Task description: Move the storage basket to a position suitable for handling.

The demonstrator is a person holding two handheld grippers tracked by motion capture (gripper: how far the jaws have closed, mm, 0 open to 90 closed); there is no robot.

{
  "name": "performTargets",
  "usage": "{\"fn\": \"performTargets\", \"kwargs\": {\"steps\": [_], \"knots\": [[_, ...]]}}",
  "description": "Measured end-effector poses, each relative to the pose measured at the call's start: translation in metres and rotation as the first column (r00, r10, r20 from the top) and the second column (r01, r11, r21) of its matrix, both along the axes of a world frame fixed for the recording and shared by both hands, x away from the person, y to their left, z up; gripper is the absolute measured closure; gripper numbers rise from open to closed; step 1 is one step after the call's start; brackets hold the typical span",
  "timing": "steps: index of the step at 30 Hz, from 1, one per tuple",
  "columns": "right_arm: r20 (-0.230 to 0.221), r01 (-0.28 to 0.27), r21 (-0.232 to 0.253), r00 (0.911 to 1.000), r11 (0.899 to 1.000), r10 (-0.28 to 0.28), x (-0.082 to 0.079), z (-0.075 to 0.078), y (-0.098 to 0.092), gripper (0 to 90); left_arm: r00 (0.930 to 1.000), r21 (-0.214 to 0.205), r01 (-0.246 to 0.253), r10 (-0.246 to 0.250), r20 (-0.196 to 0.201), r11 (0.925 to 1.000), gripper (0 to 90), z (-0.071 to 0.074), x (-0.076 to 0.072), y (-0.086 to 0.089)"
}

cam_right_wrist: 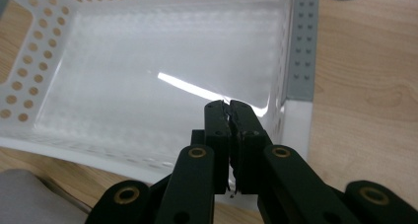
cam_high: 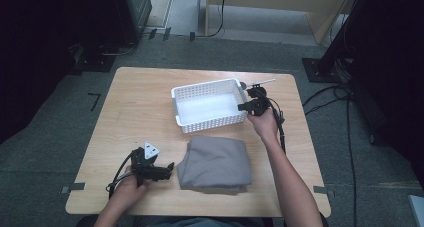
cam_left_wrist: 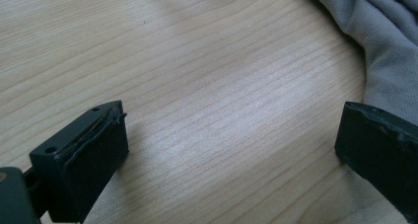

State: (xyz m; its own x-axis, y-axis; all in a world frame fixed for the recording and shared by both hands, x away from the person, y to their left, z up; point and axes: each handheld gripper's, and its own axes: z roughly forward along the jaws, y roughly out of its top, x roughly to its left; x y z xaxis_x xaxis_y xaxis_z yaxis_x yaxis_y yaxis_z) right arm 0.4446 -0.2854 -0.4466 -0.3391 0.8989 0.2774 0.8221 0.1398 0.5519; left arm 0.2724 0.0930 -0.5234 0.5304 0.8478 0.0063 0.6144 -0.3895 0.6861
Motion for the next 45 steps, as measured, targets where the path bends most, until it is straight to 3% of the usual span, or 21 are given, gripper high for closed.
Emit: {"fn": "performTargets", "kwargs": {"steps": [2,12,19,31,35,39,45], "knots": [[-0.014,0.006,-0.007,0.9999,1.000,-0.006,-0.003,-0.003,-0.001,87.3,1.0000,0.000,0.000,0.000,0.000,1.0000,0.0,0.000,0.000,0.000],[0.011,0.018,0.005,0.9998,1.000,-0.018,-0.032,-0.005,-0.005,85.9,1.0000,0.001,0.001,-0.001,0.000,1.0000,0.0,0.000,0.000,0.000],[0.016,0.024,0.038,0.9996,0.999,-0.025,-0.053,-0.009,-0.008,86.4,1.0000,0.000,0.000,0.000,0.000,1.0000,0.0,0.000,0.000,0.000],[0.053,0.017,0.065,0.9984,0.998,-0.020,-0.061,0.001,-0.013,83.4,1.0000,0.000,0.000,0.000,0.000,1.0000,0.0,0.000,0.000,0.000],[0.051,-0.001,0.097,0.9987,0.995,-0.004,-0.069,0.007,-0.017,71.5,1.0000,0.000,0.000,0.000,0.000,1.0000,0.0,0.000,0.000,0.000],[0.080,-0.014,0.077,0.9968,0.997,0.008,-0.079,0.011,-0.018,57.8,1.0000,0.000,0.000,0.000,0.000,1.0000,0.0,0.000,0.000,0.000],[0.064,0.005,0.097,0.9979,0.995,-0.011,-0.089,0.014,-0.023,51.6,1.0000,0.000,0.000,0.000,0.000,1.0000,0.0,0.000,0.000,0.000]]}}
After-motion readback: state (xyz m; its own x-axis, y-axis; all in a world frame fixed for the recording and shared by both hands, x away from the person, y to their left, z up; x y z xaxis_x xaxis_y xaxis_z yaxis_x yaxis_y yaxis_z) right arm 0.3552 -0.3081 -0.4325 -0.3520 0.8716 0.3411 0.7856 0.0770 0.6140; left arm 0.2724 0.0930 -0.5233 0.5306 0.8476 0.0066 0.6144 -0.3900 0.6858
